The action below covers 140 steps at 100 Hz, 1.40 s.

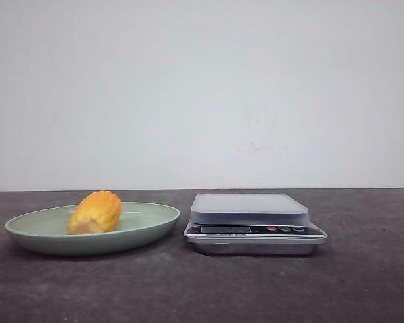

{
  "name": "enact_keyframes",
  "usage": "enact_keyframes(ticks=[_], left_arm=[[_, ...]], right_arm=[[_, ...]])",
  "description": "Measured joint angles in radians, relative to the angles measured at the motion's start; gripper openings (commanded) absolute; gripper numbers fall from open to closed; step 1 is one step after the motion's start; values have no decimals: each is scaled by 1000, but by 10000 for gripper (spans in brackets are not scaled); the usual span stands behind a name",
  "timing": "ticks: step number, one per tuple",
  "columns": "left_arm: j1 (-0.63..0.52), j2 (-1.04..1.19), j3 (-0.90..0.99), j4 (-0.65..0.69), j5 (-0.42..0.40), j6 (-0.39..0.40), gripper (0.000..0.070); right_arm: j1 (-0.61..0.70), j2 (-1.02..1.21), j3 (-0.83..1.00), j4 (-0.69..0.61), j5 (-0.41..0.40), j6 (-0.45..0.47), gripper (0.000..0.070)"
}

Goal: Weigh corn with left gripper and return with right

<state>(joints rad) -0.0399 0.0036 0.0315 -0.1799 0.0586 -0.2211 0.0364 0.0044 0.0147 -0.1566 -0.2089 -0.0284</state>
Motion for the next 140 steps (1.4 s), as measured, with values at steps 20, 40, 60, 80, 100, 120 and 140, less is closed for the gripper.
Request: enact_keyframes(ticks=[20, 40, 60, 80, 100, 120, 140], left_arm=[[0, 0, 0, 0, 1, -60, 0], [0, 0, 25, -24, 119, -234, 3], [0, 4, 243, -33, 271, -427, 5], [0, 136, 607, -72, 254, -385, 4], [0, 449, 1000, -398, 316, -178, 4], [0, 667, 1257, -607, 279, -33, 175], [0, 736, 1268, -629, 380, -35, 700]], right_arm=[[0, 0, 0, 61, -1, 93, 0], [0, 0, 1, 170, -48, 359, 0], [0, 3, 156, 158, -201, 504, 0], [0, 117, 509, -21, -210, 407, 0], [0, 353, 939, -407, -174, 222, 0], [0, 464, 1143, -513, -55, 90, 58], [0, 509, 1136, -546, -52, 70, 640]])
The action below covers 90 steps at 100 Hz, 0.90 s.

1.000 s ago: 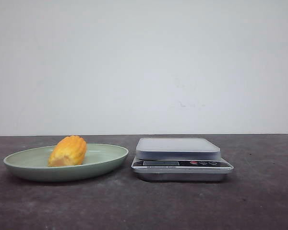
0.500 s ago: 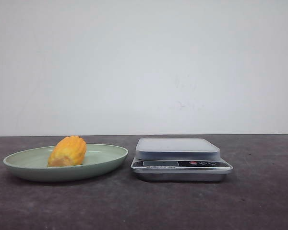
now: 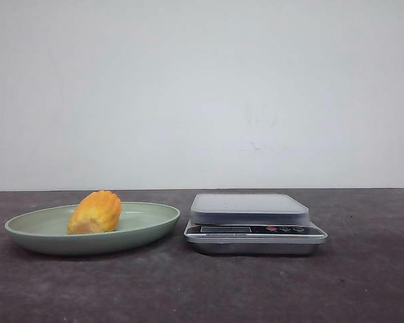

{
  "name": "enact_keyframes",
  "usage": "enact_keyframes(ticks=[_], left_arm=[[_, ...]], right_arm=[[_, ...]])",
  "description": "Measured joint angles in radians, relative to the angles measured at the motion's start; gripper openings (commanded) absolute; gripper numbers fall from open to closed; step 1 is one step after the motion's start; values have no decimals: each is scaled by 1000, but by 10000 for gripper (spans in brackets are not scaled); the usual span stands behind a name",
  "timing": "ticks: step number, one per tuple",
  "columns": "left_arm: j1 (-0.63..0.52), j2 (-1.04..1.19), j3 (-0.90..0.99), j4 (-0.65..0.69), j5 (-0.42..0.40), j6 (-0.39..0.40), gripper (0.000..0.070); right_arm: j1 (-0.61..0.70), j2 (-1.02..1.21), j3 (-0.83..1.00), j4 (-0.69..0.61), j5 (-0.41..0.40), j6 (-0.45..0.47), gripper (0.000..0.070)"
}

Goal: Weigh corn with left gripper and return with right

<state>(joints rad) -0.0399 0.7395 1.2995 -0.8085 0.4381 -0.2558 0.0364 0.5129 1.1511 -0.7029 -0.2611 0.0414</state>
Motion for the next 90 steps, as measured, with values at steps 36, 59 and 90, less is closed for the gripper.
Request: enact_keyframes(ticks=[36, 59, 90], left_arm=[[-1, 5, 0, -22, 32, 1, 700], [-18, 116, 0, -23, 15, 1, 675], [-114, 484, 0, -84, -23, 0, 675]], right_arm=[[0, 3, 0, -36, 0, 15, 675], [0, 5, 0, -43, 0, 52, 673], [0, 49, -1, -133, 1, 68, 672]])
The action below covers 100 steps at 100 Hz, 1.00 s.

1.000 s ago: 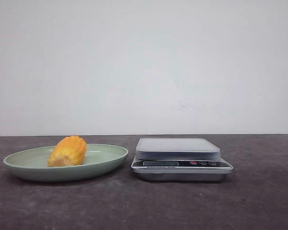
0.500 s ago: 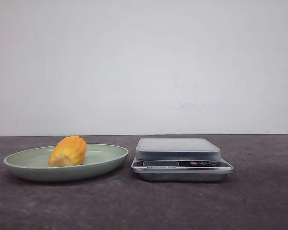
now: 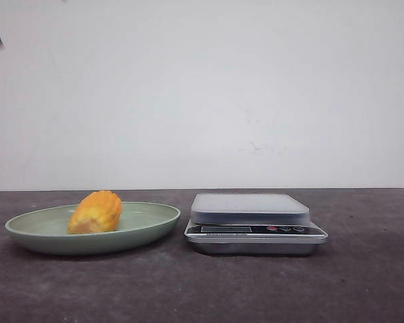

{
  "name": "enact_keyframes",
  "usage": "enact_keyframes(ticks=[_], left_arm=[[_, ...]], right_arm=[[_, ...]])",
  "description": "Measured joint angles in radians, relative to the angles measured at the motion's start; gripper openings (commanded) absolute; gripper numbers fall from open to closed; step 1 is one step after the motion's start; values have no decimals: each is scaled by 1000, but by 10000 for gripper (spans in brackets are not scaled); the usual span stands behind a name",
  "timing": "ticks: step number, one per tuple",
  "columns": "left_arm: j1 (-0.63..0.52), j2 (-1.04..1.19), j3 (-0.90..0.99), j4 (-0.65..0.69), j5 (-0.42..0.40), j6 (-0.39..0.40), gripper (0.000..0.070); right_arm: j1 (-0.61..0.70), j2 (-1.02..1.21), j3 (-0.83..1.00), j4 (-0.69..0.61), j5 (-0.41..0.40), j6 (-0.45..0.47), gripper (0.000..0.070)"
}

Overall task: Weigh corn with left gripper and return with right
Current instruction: 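Lower the left gripper onto the yellow corn cob and grasp it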

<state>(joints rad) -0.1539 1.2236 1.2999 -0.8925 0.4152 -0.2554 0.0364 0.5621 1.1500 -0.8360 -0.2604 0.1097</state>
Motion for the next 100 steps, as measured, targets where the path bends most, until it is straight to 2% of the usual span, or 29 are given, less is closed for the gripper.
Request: enact_keyframes(ticks=[10, 34, 68, 72, 75, 78, 84, 88, 100], left_arm=[[-55, 116, 0, -2, -8, 0, 675], [-141, 373, 0, 52, -129, -11, 675], [-220, 602, 0, 144, -132, -91, 659], [-228, 618, 0, 145, -132, -96, 602], [-234, 629, 0, 143, -133, -97, 506], [-239, 631, 2, 140, -140, -97, 359], [-245, 631, 4, 137, -141, -98, 2], [-251, 635, 3, 132, -148, -99, 22], [-262, 632, 3, 134, -154, -99, 10]], right_arm=[[0, 11, -1, -33, 0, 0, 672], [0, 18, -1, -47, 0, 3, 672], [0, 18, -1, -71, 0, 3, 672], [1, 18, -1, -74, 0, 3, 672], [3, 18, -1, -76, 0, 3, 672], [5, 18, -1, -81, 0, 3, 672], [12, 18, -1, -97, 0, 3, 672], [19, 18, -1, -108, 2, 3, 672], [40, 18, -1, -118, 2, 3, 671]])
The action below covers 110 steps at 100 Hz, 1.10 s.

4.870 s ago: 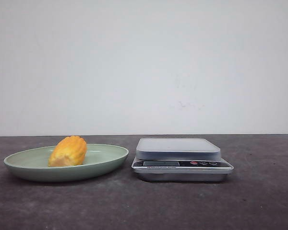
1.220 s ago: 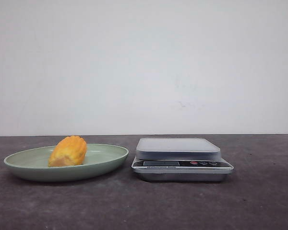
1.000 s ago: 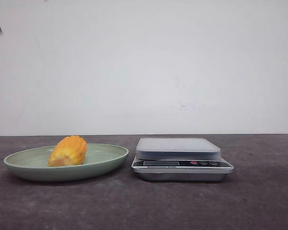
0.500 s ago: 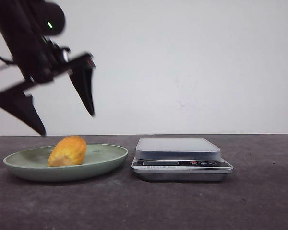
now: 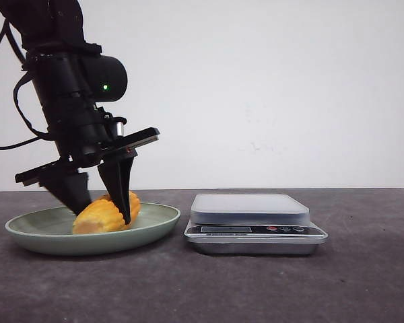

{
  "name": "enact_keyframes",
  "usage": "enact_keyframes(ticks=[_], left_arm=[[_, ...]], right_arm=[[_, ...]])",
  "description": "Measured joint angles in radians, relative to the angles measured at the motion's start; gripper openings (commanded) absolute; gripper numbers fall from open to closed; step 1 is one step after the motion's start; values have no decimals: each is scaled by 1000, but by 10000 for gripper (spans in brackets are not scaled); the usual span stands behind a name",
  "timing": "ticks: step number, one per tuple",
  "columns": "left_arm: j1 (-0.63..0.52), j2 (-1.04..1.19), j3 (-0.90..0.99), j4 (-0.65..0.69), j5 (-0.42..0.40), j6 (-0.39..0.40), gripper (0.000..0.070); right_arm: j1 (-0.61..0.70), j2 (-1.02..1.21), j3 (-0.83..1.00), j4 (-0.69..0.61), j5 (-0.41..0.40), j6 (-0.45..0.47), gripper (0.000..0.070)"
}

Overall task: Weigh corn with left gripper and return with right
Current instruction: 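Lower the left gripper onto the yellow corn cob and grasp it, then lift the corn with the left gripper and carry it over the scale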

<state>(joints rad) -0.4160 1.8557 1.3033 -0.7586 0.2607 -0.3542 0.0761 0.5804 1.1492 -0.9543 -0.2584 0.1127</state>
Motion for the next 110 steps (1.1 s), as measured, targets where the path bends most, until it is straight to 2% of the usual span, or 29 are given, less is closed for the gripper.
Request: enact_keyframes(ticks=[22, 32, 42, 55, 77, 88, 110], left_arm=[[-3, -100, -3, 13, 0, 15, 10], [-9, -217, -3, 64, 8, 19, 10], [-15, -322, -3, 137, 53, 12, 10], [-25, -441, -3, 267, 106, -47, 10], [-56, -597, 20, 507, 113, -175, 10], [-69, -595, 79, 516, 112, -211, 11], [-125, -489, 182, 476, 77, -224, 11]], right_arm=[[33, 0, 0, 0, 0, 0, 671], [54, 0, 0, 0, 0, 0, 671], [75, 0, 0, 0, 0, 0, 671], [95, 0, 0, 0, 0, 0, 671], [101, 0, 0, 1, 0, 0, 671], [101, 0, 0, 1, 0, 0, 671], [101, 0, 0, 1, 0, 0, 671]])
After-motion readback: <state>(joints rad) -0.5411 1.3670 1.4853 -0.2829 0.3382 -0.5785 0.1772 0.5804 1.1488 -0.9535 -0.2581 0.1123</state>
